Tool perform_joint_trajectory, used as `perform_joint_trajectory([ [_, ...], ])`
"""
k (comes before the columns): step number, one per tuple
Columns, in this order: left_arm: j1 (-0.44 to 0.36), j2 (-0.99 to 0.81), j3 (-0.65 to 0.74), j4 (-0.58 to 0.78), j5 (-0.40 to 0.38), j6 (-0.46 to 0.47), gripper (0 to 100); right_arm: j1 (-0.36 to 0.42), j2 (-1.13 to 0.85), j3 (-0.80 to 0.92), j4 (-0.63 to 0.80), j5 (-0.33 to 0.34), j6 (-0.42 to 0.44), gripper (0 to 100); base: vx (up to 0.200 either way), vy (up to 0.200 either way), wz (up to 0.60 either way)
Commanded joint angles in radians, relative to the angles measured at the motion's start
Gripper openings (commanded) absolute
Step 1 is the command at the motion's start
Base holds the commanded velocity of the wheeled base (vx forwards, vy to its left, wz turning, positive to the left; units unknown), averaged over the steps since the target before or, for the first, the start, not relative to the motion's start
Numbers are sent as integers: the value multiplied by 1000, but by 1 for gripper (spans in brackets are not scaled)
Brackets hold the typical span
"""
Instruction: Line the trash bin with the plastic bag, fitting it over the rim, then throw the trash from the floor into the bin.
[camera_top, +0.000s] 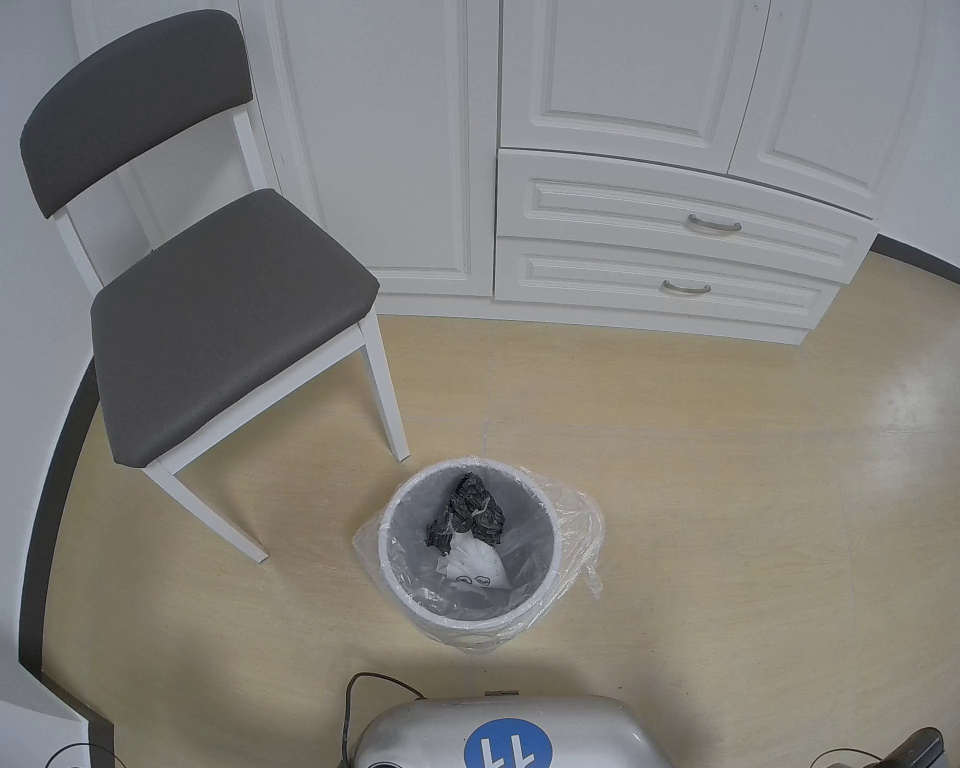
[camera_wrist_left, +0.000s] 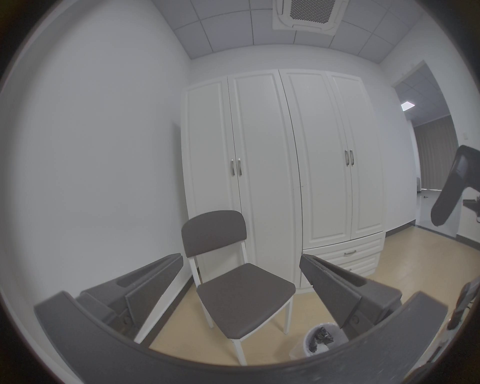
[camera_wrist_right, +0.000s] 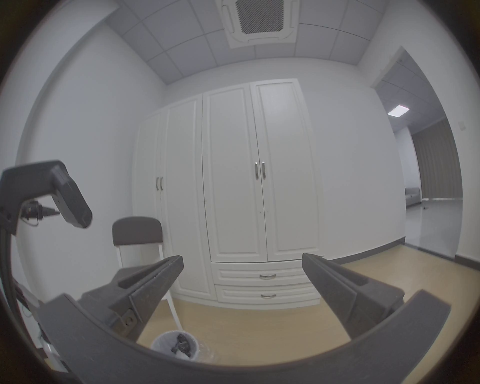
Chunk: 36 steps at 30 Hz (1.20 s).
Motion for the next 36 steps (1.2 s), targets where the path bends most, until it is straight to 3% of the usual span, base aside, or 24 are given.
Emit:
perform_joint_trajectory([
  [1, 23, -70, 13, 4, -4, 25, 100, -19, -101, 33, 0, 9, 46, 100, 0, 0, 0],
  [7, 40, -111, 58, 4, -38, 29, 100, -42, -158, 100, 8, 35, 89, 100, 0, 0, 0],
  [17, 49, -190, 173, 7, -44, 29, 100, -44, -158, 125, 5, 3, 112, 100, 0, 0, 0],
  [24, 48, -275, 283, 4, -45, 28, 100, -45, -158, 172, -6, -127, 107, 100, 0, 0, 0],
  [32, 23, -344, 366, 4, -44, 26, 100, -45, -158, 161, -15, -140, 115, 100, 0, 0, 0],
  [36, 16, -378, 450, -2, -44, 19, 100, -45, -158, 194, -115, -143, 112, 100, 0, 0, 0],
])
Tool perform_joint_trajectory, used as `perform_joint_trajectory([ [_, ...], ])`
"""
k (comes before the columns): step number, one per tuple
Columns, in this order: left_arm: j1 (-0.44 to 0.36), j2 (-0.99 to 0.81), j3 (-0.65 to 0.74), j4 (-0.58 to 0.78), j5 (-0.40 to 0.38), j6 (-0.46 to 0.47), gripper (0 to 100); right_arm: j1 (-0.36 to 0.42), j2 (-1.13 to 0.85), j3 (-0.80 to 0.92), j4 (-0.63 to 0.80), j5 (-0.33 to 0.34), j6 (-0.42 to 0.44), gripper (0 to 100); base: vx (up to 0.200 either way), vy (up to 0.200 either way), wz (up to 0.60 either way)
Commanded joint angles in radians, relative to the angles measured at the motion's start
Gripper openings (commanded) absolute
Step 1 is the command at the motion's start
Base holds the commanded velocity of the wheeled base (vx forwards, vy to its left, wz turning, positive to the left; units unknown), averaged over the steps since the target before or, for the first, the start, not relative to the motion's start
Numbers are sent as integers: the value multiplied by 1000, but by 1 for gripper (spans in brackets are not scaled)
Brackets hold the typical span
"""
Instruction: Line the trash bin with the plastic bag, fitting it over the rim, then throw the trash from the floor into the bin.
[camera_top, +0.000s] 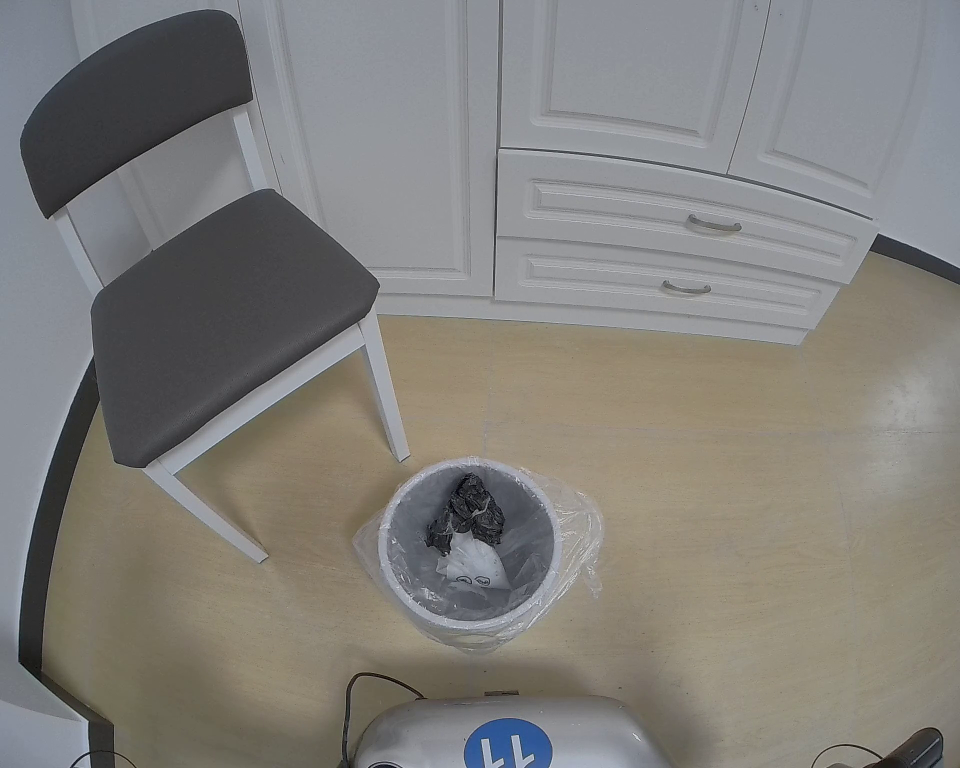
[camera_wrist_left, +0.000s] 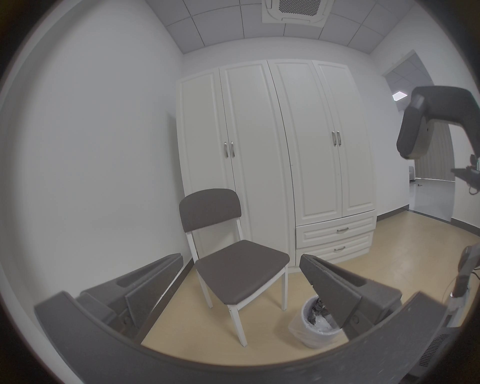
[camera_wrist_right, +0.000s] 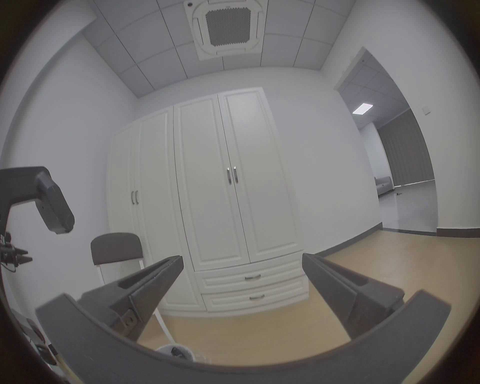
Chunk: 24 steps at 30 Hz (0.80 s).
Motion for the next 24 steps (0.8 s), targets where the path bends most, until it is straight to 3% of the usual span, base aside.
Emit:
perform_joint_trajectory([
  [1, -5, -51, 84, -6, 2, -5, 100, 0, -12, 34, -67, -2, -6, 100, 0, 0, 0],
  [7, 1, -72, 188, -53, 2, -5, 100, 0, -12, 69, -168, -2, -17, 100, 0, 0, 0],
  [16, 2, -81, 487, -559, 6, -5, 100, 0, -12, 141, -271, -16, -15, 100, 0, 0, 0],
  [24, 2, -81, 713, -727, 12, -27, 100, -1, -12, 315, -498, -28, -52, 100, 0, 0, 0],
])
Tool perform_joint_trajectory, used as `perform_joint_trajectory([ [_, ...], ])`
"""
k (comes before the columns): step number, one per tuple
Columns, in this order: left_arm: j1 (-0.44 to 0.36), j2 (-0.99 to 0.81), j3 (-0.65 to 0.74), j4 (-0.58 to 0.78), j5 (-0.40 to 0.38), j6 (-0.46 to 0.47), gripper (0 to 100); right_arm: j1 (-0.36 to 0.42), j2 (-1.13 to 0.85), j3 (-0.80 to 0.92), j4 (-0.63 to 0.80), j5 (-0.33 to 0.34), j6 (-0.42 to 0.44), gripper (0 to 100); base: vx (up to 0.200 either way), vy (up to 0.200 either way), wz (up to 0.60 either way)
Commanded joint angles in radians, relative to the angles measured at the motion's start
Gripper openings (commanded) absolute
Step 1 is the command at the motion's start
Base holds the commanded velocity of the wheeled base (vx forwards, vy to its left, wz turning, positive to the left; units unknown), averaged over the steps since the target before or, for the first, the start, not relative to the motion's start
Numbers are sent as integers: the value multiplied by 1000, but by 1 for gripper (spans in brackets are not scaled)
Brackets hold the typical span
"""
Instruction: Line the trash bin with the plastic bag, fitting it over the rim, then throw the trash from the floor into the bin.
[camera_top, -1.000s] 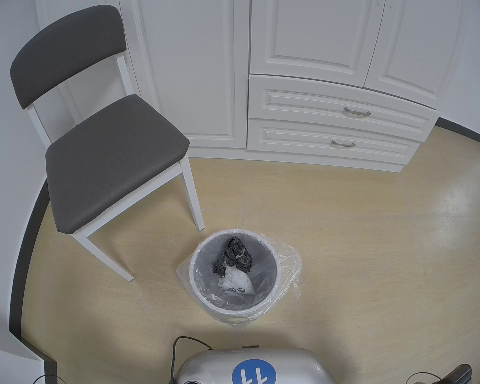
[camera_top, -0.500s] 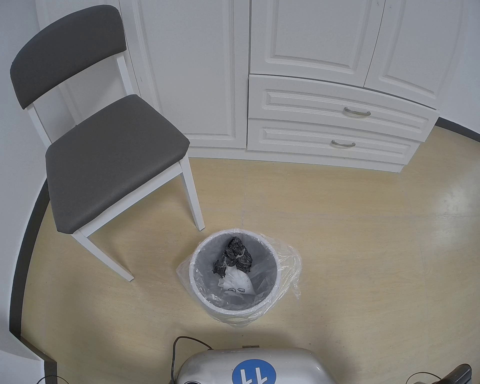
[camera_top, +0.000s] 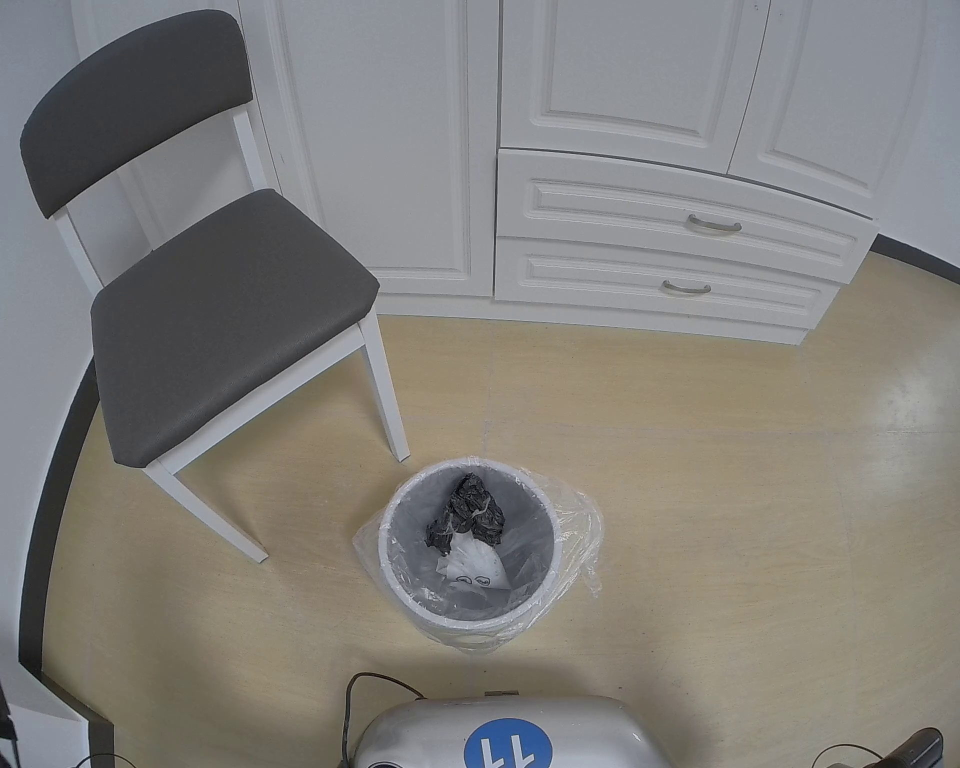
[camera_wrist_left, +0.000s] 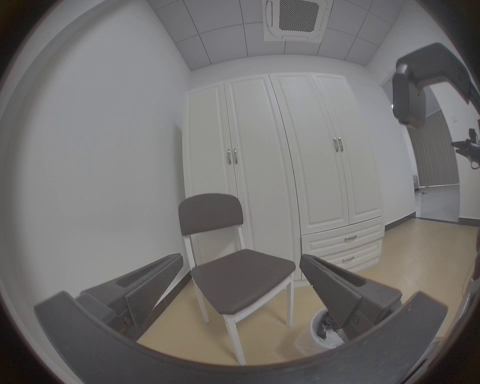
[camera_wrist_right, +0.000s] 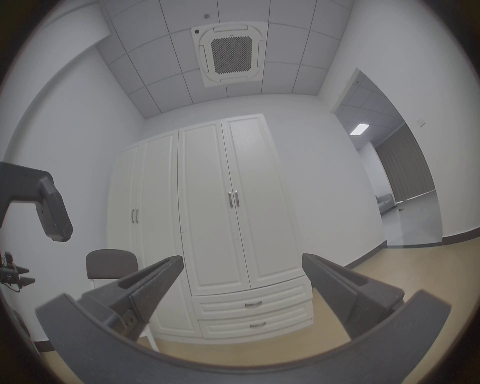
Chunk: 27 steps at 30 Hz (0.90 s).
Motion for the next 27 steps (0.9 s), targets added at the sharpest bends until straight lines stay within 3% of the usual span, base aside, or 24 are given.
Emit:
perform_joint_trajectory([
  [1, 1, -11, 176, -102, 1, -37, 100, 0, -13, 158, -175, -6, -28, 100, 0, 0, 0],
  [7, 1, -11, 179, -80, 0, -74, 100, 0, -13, 230, -293, -11, -53, 100, 0, 0, 0],
  [13, 1, -11, 179, 118, 5, -114, 100, 0, -13, 376, -425, -19, -96, 100, 0, 0, 0],
  [18, 1, -11, 179, 250, 5, -147, 100, 0, -13, 405, -446, -17, -117, 100, 0, 0, 0],
  [27, 1, -11, 181, 264, 0, -190, 100, 0, -13, 405, -431, -52, -116, 100, 0, 0, 0],
])
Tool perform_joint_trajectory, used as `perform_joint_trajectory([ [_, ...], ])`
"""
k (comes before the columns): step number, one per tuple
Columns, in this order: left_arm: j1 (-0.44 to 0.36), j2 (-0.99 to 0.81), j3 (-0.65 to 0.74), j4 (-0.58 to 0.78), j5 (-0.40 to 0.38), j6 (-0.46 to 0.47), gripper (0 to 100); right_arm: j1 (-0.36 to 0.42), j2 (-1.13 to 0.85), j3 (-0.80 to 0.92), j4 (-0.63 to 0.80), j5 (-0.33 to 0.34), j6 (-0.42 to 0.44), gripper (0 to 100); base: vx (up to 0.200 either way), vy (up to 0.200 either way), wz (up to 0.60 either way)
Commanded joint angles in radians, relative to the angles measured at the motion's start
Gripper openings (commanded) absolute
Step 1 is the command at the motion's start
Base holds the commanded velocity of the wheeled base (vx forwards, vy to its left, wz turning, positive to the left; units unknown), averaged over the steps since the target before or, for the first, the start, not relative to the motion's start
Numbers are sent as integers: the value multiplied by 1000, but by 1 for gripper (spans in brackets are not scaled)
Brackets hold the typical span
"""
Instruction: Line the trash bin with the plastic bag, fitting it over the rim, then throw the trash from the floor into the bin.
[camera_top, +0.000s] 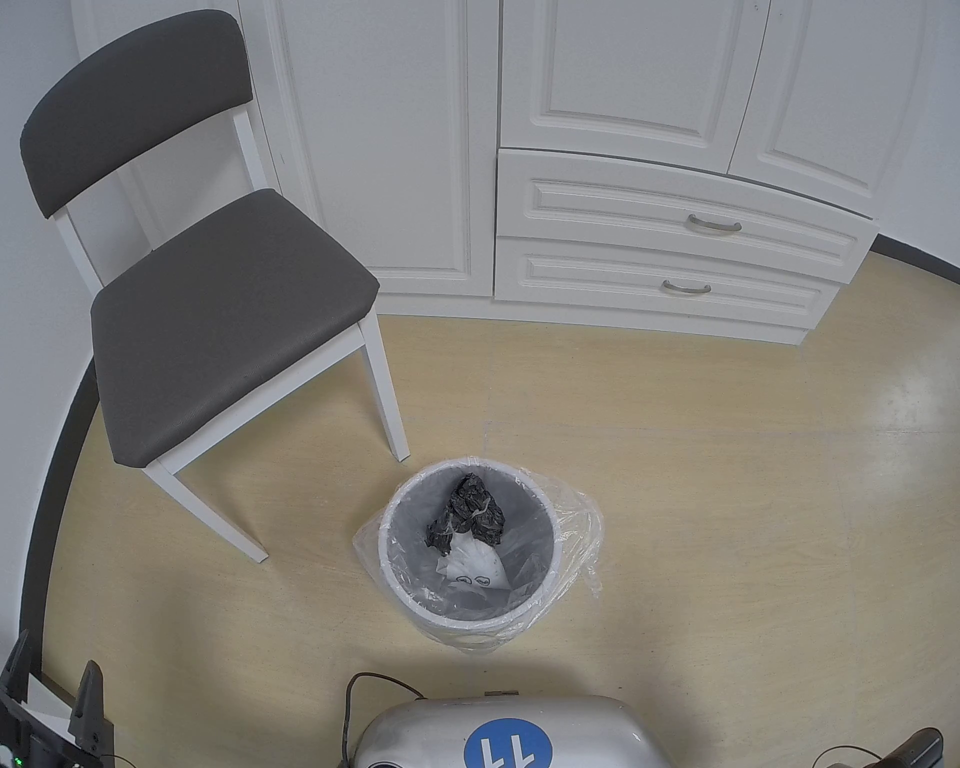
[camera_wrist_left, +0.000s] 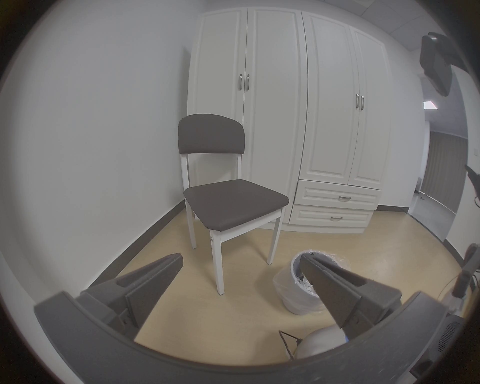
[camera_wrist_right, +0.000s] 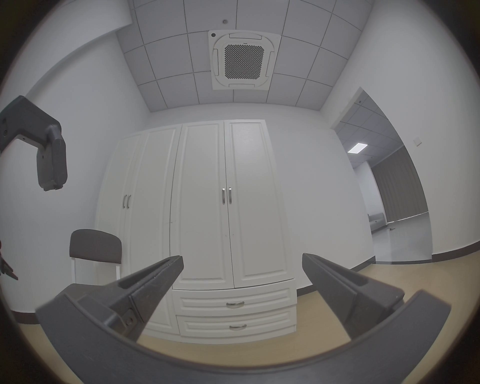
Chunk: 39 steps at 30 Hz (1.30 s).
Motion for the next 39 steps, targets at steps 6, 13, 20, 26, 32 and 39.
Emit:
perform_joint_trajectory([
  [6, 0, -11, 18, 8, -17, 40, 100, 0, -15, 19, 27, -17, 6, 100, 0, 0, 0],
  [13, 0, -10, 18, 10, -28, 42, 100, 0, -15, 19, 133, -6, -2, 100, 0, 0, 0],
  [20, 0, -13, 17, 56, -17, 42, 100, 0, -15, 19, 335, 96, -13, 100, 0, 0, 0],
  [26, 0, -13, 18, 45, -17, 40, 100, 0, -15, 19, 502, 144, -16, 100, 0, 0, 0],
  [32, 0, -11, 18, 61, -25, 50, 100, 0, -15, 19, 659, 159, -17, 100, 0, 0, 0],
  [39, 0, -11, 18, 62, -31, 80, 100, 0, -15, 19, 726, 159, -39, 100, 0, 0, 0],
])
